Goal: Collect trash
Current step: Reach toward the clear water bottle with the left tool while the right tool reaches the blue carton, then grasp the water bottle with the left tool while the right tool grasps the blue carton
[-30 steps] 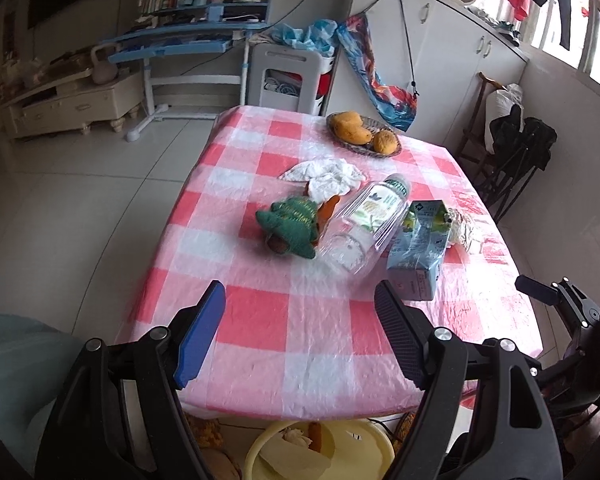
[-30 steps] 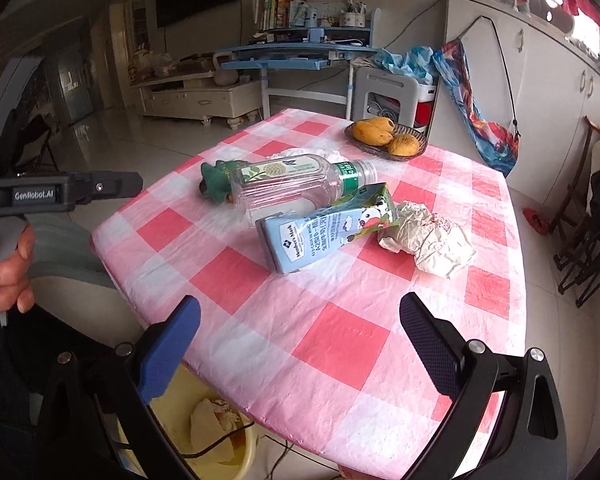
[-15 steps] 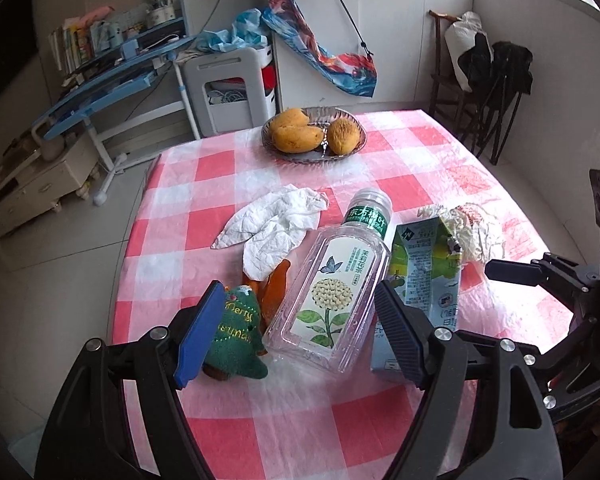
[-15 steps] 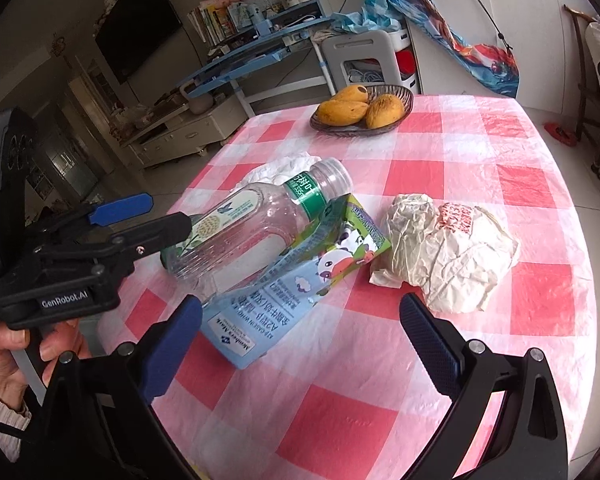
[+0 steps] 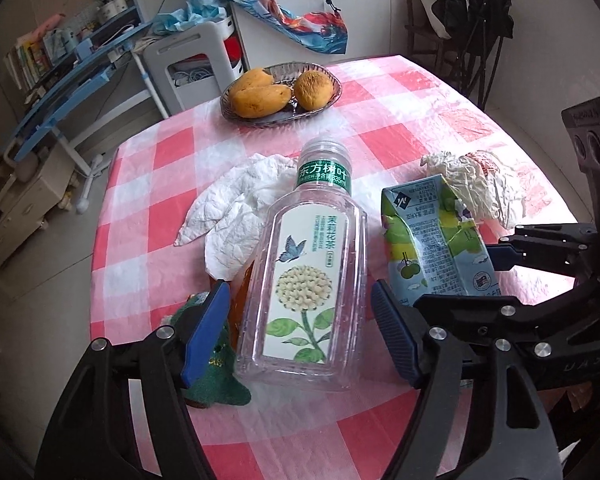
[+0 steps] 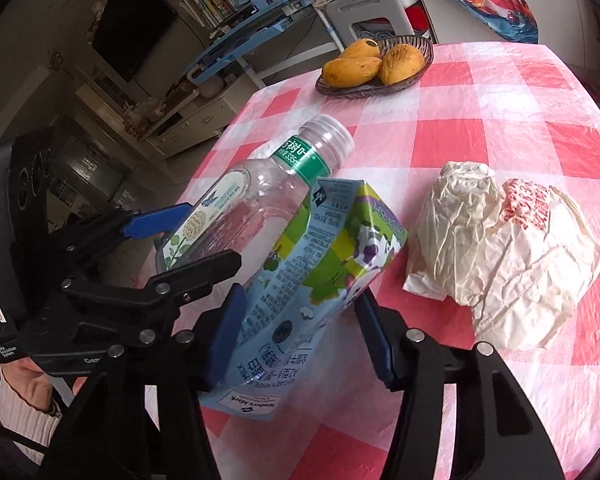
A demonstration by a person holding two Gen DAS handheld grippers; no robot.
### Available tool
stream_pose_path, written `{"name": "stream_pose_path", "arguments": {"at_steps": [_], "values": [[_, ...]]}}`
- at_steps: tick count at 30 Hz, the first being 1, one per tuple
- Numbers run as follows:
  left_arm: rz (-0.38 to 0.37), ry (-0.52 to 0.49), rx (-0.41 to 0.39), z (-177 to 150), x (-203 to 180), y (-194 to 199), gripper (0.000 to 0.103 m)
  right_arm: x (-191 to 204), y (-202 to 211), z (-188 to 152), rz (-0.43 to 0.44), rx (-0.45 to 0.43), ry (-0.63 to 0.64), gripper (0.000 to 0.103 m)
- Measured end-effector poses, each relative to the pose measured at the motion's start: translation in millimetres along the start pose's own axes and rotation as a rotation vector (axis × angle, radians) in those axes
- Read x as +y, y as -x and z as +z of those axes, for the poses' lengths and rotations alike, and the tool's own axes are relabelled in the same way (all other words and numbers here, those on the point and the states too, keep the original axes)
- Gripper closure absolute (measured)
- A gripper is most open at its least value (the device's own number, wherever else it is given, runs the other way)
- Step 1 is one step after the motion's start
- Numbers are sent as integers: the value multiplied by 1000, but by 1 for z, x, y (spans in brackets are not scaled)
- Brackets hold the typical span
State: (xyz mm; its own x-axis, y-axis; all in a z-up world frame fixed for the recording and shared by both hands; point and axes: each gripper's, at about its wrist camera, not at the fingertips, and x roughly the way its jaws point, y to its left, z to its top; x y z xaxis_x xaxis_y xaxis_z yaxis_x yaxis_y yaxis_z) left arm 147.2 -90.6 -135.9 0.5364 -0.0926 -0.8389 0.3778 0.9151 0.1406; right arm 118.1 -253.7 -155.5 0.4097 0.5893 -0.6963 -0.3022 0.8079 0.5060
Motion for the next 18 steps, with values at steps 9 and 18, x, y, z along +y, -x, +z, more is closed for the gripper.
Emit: {"name": "stream_pose_path", "arguments": {"at_steps": [9, 18], "values": [[-80, 86, -61, -4, 4, 25, 51, -7, 28, -20, 84, -44, -41, 71], [-186, 276, -129, -46, 48, 73, 51, 12, 27, -31, -19, 6, 18, 61]]}}
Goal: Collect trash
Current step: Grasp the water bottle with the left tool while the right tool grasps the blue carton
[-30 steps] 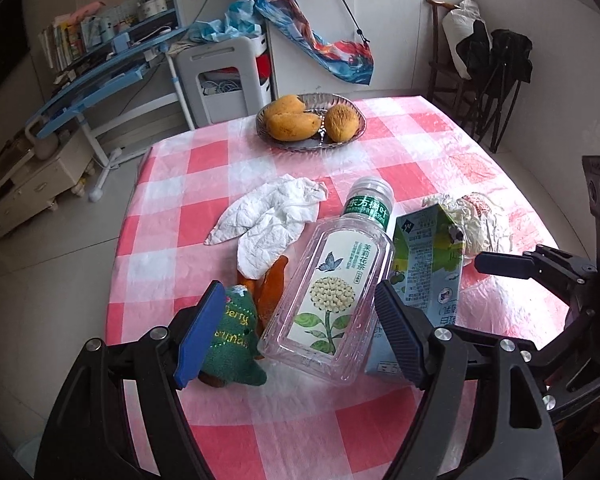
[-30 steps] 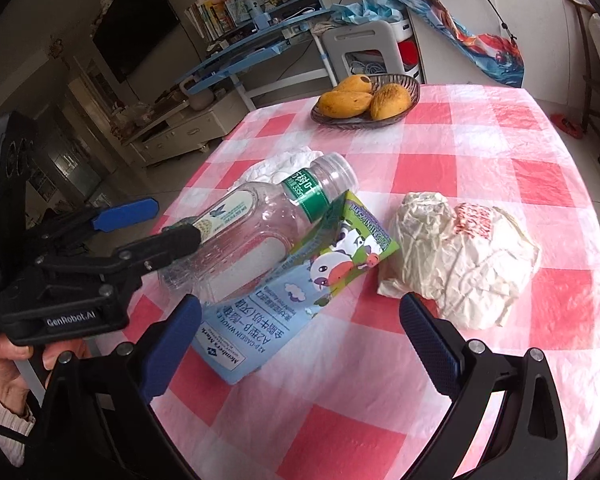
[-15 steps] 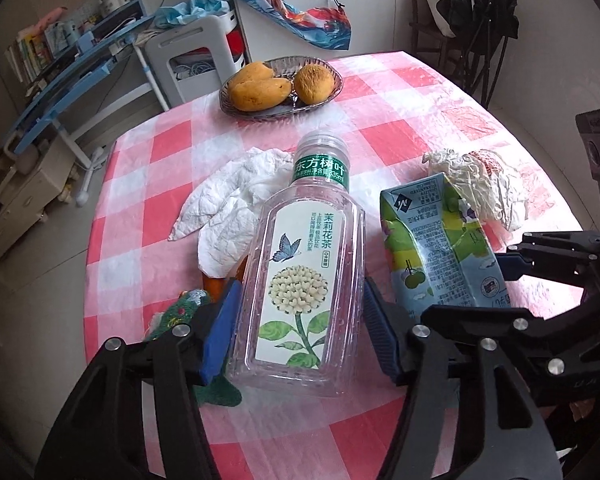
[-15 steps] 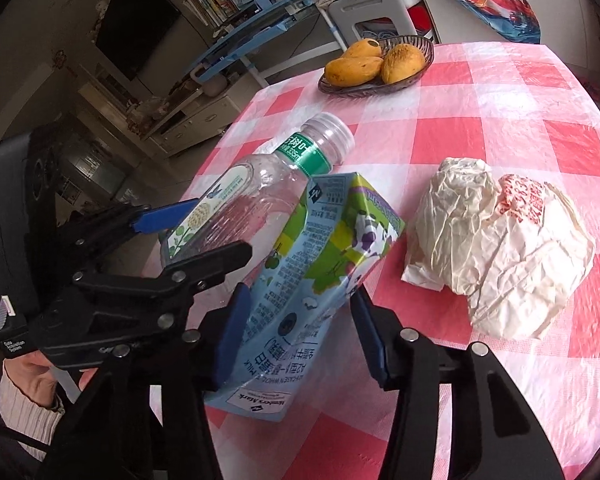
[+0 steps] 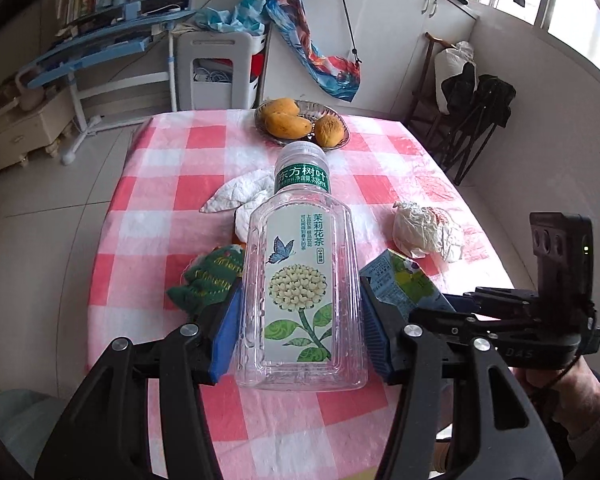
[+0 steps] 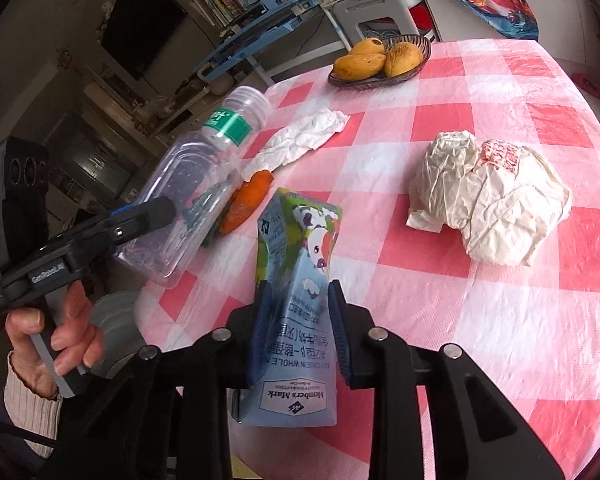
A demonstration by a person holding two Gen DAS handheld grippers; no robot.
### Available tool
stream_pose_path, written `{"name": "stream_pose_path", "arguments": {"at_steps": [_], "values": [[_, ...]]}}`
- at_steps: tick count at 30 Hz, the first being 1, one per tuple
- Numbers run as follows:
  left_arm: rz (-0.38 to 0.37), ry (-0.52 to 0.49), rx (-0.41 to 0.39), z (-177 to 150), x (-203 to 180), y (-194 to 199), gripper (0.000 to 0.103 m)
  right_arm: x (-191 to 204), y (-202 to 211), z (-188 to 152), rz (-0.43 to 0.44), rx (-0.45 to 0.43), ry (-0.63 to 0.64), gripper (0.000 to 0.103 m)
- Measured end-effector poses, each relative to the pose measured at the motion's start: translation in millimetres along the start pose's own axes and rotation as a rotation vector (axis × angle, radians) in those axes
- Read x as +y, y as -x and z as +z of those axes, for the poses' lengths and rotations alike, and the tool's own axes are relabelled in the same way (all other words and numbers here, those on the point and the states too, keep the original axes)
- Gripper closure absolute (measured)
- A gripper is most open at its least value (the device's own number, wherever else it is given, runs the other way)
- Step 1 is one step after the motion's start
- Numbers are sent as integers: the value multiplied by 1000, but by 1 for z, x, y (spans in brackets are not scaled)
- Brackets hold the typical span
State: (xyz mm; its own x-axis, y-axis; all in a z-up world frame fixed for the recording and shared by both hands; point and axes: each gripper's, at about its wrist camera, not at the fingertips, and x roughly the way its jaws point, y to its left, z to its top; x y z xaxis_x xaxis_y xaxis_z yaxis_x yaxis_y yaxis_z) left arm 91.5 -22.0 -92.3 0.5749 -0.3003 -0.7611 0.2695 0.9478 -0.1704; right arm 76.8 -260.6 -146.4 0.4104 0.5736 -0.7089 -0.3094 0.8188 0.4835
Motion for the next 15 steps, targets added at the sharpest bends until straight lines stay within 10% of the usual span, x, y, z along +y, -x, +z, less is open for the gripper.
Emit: {"name": "stream_pose_path", "arguments": {"at_steps": [4, 7, 12, 15], "values": [[8, 11, -5, -20, 6, 20, 51, 17, -15, -6, -14, 48, 61, 35], [13, 47, -23, -33, 15, 37, 51, 35, -25, -12, -1, 81, 127, 62], [9, 155, -60, -50, 39, 66, 51, 55, -6, -19, 82, 24, 188, 63], [16, 195, -80, -62, 47, 82, 51, 78, 3, -29, 150, 32, 256, 82]]}}
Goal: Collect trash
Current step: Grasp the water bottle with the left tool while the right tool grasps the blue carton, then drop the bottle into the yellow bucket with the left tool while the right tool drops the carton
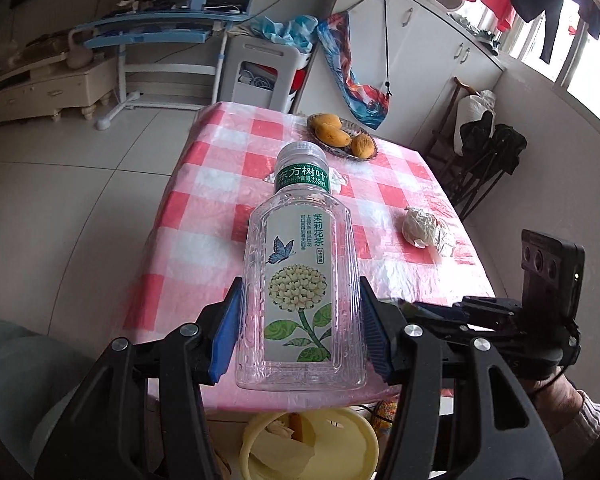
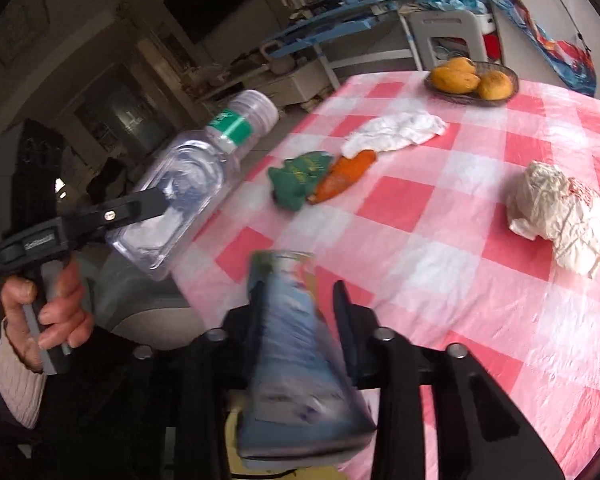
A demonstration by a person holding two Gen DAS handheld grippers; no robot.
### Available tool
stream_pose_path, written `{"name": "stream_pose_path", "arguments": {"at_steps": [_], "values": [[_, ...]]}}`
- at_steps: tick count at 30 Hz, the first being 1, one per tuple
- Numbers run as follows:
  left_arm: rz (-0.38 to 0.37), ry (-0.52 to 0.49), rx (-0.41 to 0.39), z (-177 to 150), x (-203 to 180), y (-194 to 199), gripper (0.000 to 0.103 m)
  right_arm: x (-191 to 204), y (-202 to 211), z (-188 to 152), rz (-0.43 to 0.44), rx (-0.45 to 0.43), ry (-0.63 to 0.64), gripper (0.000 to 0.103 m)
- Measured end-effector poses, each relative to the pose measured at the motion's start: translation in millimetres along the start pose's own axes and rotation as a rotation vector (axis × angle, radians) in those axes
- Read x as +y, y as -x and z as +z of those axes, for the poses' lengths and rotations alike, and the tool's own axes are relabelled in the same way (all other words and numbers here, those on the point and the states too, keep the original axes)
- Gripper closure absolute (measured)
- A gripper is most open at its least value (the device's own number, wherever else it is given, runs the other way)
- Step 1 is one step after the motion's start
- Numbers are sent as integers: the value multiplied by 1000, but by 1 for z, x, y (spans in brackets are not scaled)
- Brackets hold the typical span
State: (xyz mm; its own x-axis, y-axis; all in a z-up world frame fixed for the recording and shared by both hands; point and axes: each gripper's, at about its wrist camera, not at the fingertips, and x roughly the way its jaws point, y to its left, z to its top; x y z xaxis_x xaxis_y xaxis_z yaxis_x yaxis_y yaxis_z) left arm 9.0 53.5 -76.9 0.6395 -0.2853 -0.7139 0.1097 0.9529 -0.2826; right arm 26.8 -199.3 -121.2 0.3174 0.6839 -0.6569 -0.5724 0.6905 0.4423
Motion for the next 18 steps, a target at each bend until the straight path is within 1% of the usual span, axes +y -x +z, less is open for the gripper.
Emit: {"name": "stream_pose_path", "arguments": {"at_steps": [1, 5, 7, 9, 10, 11, 13, 14, 18], "values": [[2, 7, -3, -4, 2, 5, 51, 8, -1, -4, 11, 15, 22, 84], [21, 13, 28, -25, 4, 14, 51, 33, -15, -27, 4, 111, 96, 85], [28, 4, 49, -38, 1, 17, 51, 42, -24, -36, 42, 169, 112, 85], [32, -14, 63, -50, -6, 21, 51, 53, -29, -44, 64, 208, 141, 84], [33, -22, 67, -55, -9, 24, 51, 56, -31, -48, 73, 223, 146, 83], [31, -31, 68, -60, -13, 27, 51, 60, -30, -51, 64, 225, 157, 81], [33, -52, 78, -71, -23, 33, 51, 65, -23, -54, 38, 209, 164, 62], [34, -59, 86, -77, -28, 34, 51, 67, -16, -60, 23, 195, 167, 58], [47, -73, 145, -103, -44, 35, 51, 64, 12, -59, -79, 99, 165, 39]]}}
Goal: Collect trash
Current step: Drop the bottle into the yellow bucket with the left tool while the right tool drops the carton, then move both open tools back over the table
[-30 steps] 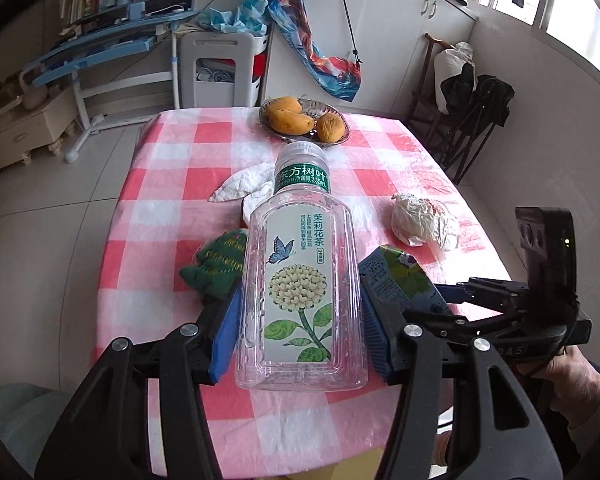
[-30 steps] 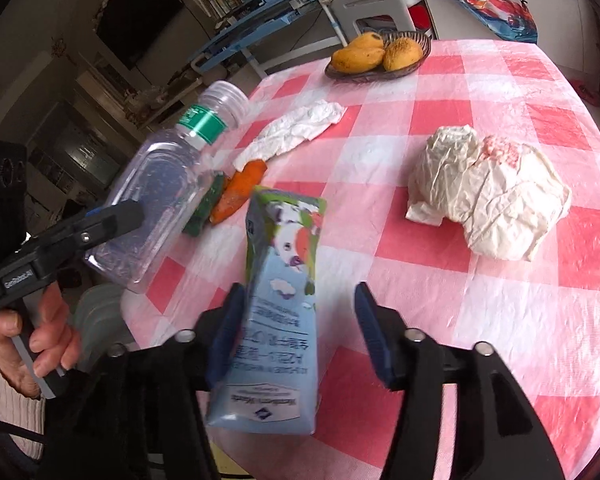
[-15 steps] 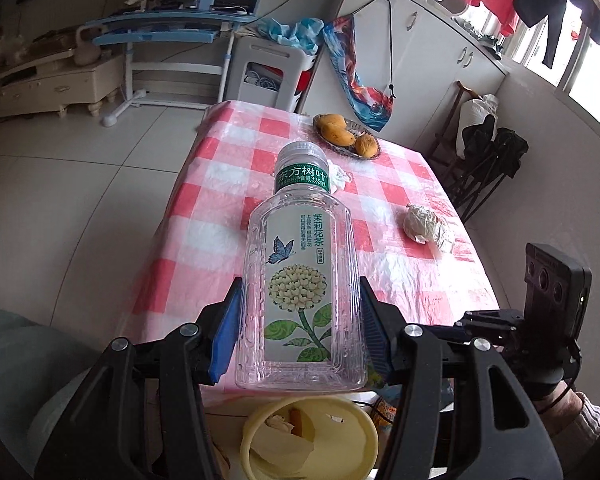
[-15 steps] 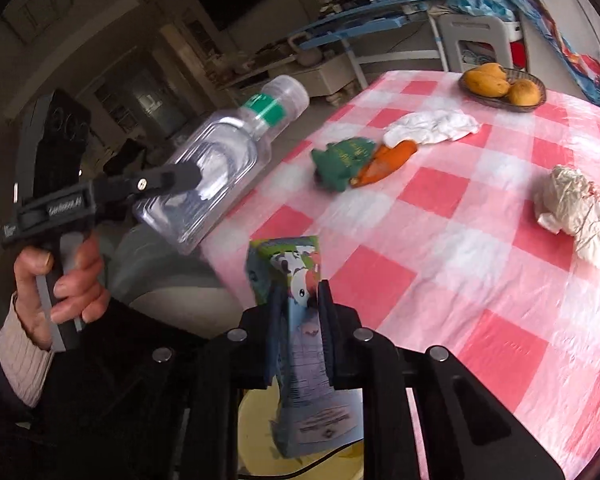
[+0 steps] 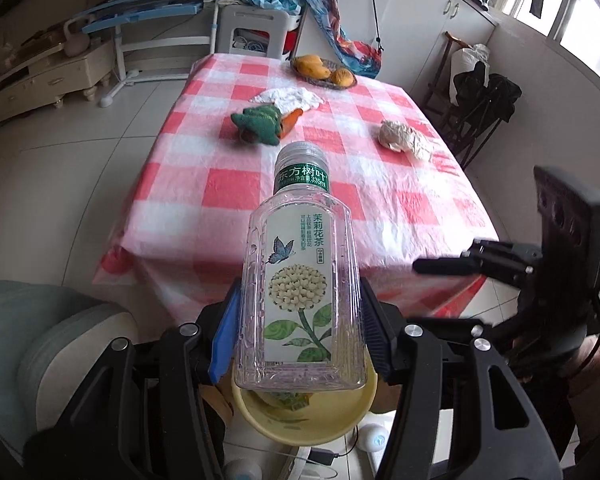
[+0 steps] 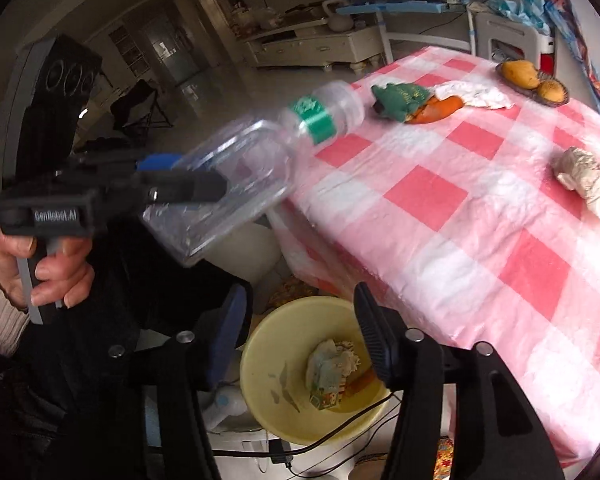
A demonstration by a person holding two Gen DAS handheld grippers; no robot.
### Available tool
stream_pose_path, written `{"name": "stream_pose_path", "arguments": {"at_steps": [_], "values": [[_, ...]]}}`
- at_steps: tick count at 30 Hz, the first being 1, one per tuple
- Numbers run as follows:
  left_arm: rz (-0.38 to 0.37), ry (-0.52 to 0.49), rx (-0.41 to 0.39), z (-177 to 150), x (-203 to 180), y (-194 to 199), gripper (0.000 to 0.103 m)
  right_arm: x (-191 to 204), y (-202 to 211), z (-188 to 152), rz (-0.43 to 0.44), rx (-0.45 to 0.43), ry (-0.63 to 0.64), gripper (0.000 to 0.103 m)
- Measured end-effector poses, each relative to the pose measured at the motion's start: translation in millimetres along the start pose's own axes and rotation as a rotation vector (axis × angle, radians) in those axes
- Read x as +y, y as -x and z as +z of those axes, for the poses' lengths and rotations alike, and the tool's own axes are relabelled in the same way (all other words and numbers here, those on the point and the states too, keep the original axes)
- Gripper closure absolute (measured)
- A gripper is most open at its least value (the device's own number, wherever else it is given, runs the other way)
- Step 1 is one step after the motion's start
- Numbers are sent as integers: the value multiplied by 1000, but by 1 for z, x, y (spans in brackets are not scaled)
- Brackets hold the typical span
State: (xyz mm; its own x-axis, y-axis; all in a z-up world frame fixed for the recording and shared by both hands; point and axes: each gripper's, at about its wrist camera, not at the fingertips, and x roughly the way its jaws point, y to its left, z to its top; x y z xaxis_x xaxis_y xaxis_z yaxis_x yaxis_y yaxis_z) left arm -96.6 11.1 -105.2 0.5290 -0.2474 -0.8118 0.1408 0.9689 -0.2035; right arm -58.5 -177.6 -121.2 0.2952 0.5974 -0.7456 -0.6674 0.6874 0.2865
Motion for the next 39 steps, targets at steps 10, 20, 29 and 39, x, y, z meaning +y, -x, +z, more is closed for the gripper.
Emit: {"name": "stream_pose_path", "arguments": {"at_steps": [10, 20, 29, 39], "values": [[89, -110, 80, -46, -32, -11, 48, -18, 15, -11, -206, -69, -62, 24], [67, -2, -63, -32, -11, 10, 39, -9, 15, -25, -261, -56, 14, 19], [95, 1, -96, -31, -13, 9, 39, -2, 15, -26, -270, -61, 49, 18], [123, -13, -105, -30, -15, 5, 38, 6, 8, -24, -272, -59, 87, 16]]}}
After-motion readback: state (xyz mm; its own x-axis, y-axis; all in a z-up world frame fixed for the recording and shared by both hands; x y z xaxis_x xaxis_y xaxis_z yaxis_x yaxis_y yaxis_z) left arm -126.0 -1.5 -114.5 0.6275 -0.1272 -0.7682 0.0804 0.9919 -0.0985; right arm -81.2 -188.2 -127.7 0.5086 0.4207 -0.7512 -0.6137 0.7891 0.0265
